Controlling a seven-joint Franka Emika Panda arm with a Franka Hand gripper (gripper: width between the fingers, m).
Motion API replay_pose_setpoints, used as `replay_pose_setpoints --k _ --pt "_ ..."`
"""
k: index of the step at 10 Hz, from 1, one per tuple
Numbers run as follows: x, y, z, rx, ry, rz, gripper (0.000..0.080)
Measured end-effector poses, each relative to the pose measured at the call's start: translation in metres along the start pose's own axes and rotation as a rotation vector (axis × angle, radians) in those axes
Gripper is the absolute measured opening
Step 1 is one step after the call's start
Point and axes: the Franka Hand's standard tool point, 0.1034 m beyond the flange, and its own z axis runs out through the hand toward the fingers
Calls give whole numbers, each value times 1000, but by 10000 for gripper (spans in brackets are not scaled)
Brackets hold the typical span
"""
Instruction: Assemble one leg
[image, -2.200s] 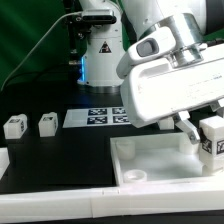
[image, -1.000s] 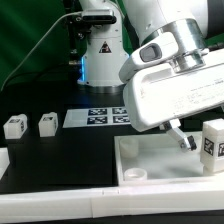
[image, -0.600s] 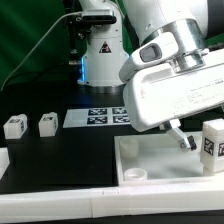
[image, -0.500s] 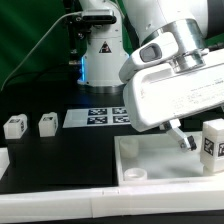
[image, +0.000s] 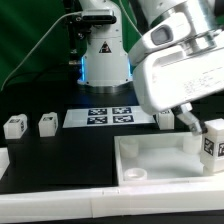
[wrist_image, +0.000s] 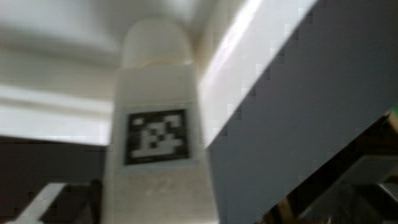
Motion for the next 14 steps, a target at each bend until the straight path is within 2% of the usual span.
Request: replay_pose_setpoints --k 1,3,4,6,9,10,11,12,13,14 --pt "4 -8 -12 13 -111 15 649" --pt "3 -18 -13 19 -271 13 649" --pt "-2 -21 -13 48 -373 9 649" --pt "-2 -23 -12 69 -425 10 649" --pt "-3 -22 -12 69 -421 10 649" --pt "-2 -20 -13 65 -420 11 649" --pt "6 -12 -19 23 -410 20 649" --pt "16 -12 -23 -7 -377 35 649" --pt "25 -15 -22 -16 -333 30 649" --pt "28 -13 -20 -8 -321 -22 649"
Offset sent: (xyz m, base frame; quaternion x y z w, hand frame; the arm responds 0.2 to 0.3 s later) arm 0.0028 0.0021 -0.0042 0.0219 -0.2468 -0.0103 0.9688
